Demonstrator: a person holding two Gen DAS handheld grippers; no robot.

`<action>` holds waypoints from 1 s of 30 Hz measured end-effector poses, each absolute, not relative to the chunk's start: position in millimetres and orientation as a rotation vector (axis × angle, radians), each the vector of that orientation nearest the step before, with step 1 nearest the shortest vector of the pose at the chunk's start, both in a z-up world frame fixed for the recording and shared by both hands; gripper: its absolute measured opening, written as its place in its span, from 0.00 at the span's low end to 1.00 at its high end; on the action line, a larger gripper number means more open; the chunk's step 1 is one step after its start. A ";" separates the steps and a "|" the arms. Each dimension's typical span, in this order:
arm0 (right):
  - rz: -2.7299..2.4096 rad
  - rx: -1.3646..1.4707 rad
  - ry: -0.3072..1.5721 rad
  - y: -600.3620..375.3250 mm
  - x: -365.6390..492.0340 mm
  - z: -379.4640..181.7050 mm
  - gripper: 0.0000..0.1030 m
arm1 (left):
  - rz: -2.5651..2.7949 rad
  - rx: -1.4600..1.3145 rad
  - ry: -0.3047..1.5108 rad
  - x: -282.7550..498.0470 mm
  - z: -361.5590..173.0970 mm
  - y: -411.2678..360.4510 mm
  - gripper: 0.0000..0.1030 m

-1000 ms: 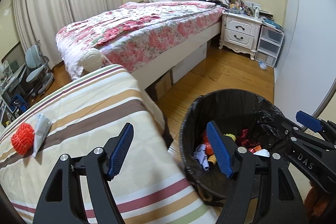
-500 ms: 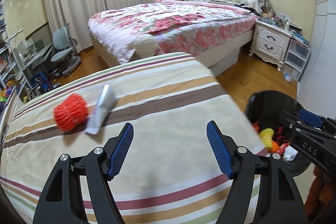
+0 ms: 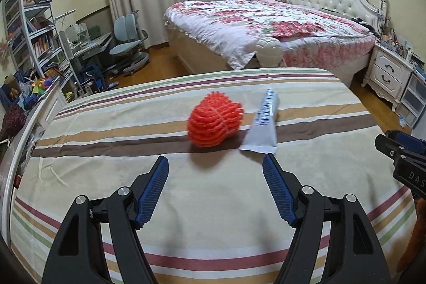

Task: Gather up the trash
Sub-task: 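Move both open tools back over the orange net and white tube, then grasp the white tube with the right tool while the left tool grasps the orange mesh net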

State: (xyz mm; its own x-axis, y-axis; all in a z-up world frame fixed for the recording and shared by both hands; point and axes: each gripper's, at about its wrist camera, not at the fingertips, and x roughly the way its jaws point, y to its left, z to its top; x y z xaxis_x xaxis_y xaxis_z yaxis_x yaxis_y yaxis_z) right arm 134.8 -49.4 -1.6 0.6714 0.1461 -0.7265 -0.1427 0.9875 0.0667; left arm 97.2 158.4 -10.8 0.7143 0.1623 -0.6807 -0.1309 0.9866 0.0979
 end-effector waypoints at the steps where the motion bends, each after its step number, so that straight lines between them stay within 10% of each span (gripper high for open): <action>1: 0.172 -0.001 0.818 -41.6 136.3 -1.0 0.57 | 0.176 0.038 0.758 96.9 -11.4 167.0 0.69; 30: 0.272 -0.063 0.901 96.7 196.3 -21.7 0.58 | 0.352 -0.055 0.796 102.4 -32.9 296.0 0.69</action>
State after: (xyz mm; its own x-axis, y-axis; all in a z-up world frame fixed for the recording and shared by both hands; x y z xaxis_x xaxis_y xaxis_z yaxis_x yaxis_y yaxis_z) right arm 196.3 96.7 -21.7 0.5888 0.2072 -0.7813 -0.2600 0.9638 0.0596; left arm 102.4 296.0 -32.9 0.6450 0.2882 -0.7078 -0.3293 0.9406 0.0829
